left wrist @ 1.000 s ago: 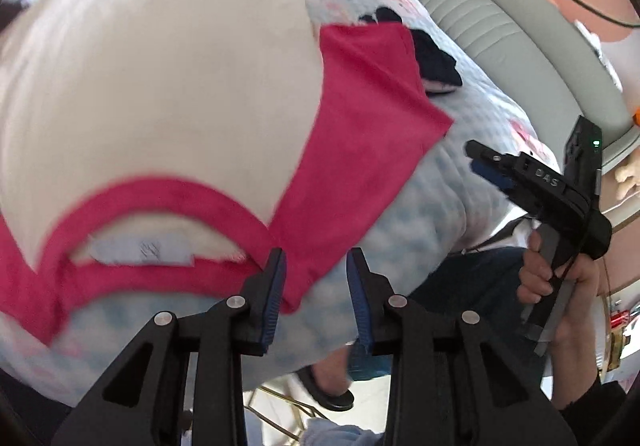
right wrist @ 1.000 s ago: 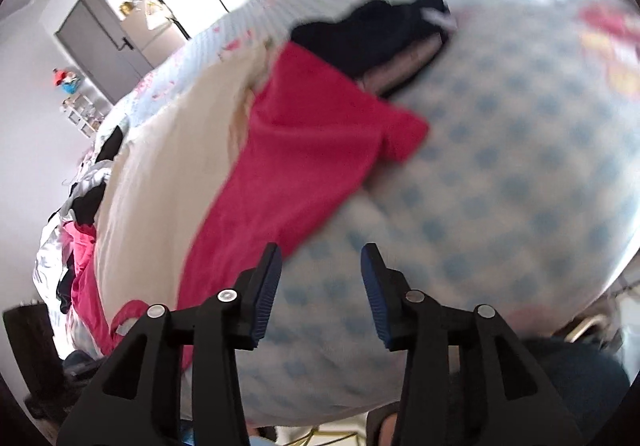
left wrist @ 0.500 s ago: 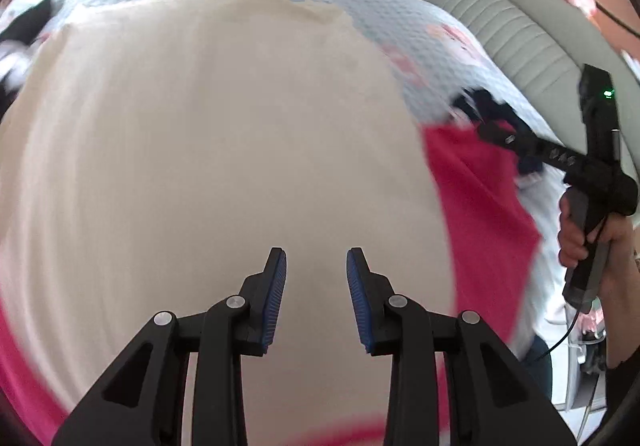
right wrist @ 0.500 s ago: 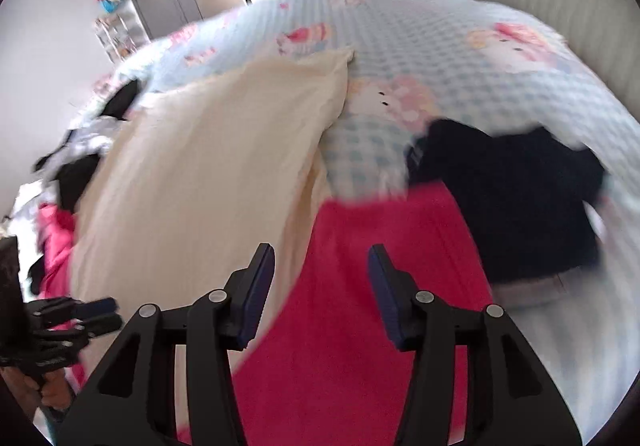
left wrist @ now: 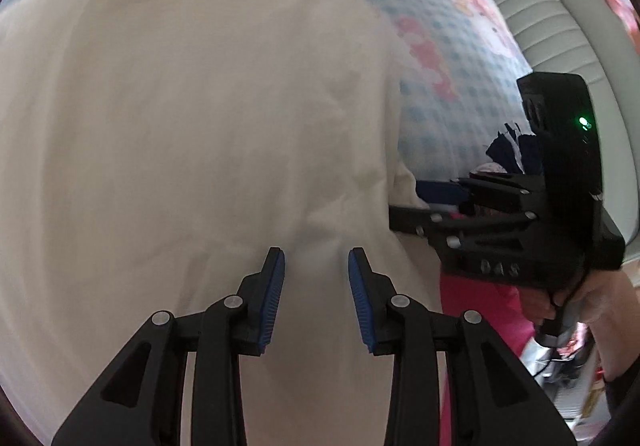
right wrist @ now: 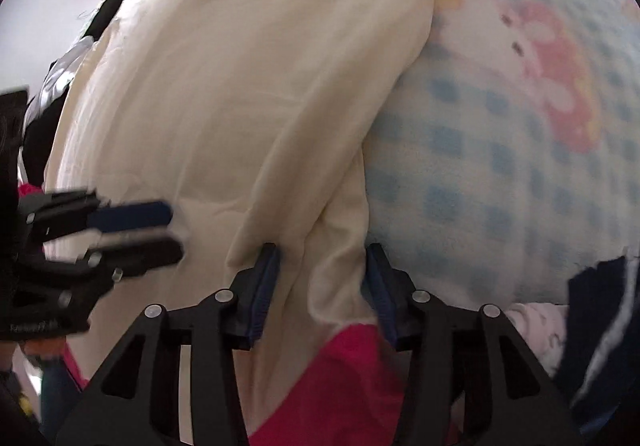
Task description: Fold clothes
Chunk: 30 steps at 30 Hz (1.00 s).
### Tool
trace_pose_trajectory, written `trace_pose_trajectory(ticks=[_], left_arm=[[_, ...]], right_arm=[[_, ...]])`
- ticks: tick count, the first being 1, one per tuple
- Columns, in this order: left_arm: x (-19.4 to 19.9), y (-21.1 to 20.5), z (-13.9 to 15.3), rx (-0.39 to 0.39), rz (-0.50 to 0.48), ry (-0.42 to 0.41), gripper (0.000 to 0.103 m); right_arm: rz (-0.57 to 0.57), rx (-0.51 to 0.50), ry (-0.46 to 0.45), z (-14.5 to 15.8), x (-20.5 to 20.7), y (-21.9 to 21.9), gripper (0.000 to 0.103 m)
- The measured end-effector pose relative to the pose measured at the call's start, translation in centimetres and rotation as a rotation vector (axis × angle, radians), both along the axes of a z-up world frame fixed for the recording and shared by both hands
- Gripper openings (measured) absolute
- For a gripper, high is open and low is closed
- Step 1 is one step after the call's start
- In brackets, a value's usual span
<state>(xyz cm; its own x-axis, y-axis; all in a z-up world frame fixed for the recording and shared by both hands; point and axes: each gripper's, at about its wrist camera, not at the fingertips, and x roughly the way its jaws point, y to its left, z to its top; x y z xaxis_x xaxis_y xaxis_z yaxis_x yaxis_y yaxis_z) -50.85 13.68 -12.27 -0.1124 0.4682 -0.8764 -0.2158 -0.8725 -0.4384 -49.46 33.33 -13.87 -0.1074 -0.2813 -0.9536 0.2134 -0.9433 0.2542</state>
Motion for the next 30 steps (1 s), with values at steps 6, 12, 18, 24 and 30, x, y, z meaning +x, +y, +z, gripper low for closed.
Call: trace_pose_trajectory(ticks=[6, 12, 18, 24, 30], left_arm=[[0.9, -1.8, -0.2, -0.006, 0.045, -0.13, 0.035], [0.7, -2.8, -0.1, -0.011, 0.09, -0.17, 0.039], [0.6, -5.0, -2.4, 0.073, 0.195, -0.243, 0.04], [0.5, -9.4, -0.7, 0.157, 0.283, -0.195, 0.04], [-0.2, -22.5, 3.6, -0.074, 0.598, 0.023, 0.04]], right_arm=[[-0.119, -0.078, -0.067, 0.6, 0.3, 1.9, 0.005], [-0.238, -0.033, 0.011, 4.4, 2.8, 4.9, 0.003], [-0.268, 0.099, -0.029, 3.8, 3.3, 6.1, 0.002], [-0.397, 0.034, 0.002, 6.5, 2.5, 7.7, 0.016], [-0.313, 0.023, 0.041, 6.8, -1.9, 7.7, 0.038]])
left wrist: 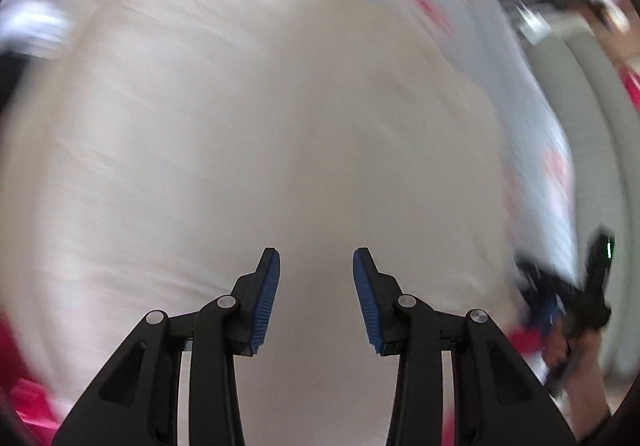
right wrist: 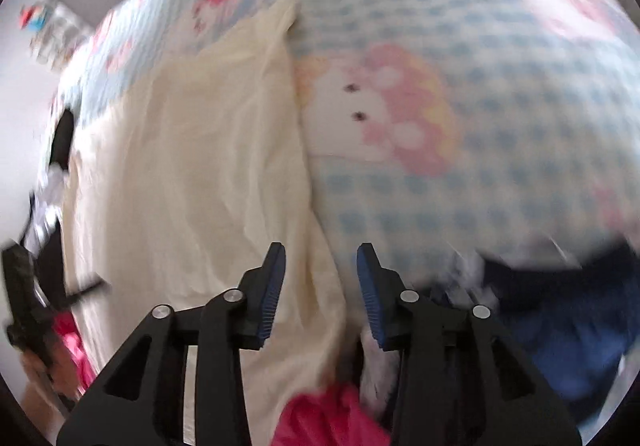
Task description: Fold clothes
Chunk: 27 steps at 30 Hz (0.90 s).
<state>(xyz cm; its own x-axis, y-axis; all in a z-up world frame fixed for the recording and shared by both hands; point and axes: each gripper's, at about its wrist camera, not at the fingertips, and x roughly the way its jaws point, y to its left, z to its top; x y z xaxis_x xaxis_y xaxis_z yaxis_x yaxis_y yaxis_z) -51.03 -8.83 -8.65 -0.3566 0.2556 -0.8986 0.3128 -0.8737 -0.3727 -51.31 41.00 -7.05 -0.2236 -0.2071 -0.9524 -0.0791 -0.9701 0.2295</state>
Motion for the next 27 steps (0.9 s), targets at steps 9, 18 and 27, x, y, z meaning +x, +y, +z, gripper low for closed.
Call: trace_pose_trajectory(ticks=[9, 18, 27], left_arm=[[-2.4, -15.3, -1.5, -0.149, 0.152, -0.089, 0.037], [-2.1, -14.3, -4.4, -0.078, -0.09, -0.187, 0.005], [-0.4, -14.9, -2.6, -0.263, -0.017, -0.253, 0.006]], right_arm=[[-0.033, 0.075, -0.044, -1.6, -2.9, -0.8, 0.039], [-0.021, 0.023, -0.103, -1.8, -3.4, -1.6, 0.045], [0.041, 0.148, -0.158, -3.0, -3.7, -2.9, 0.045]])
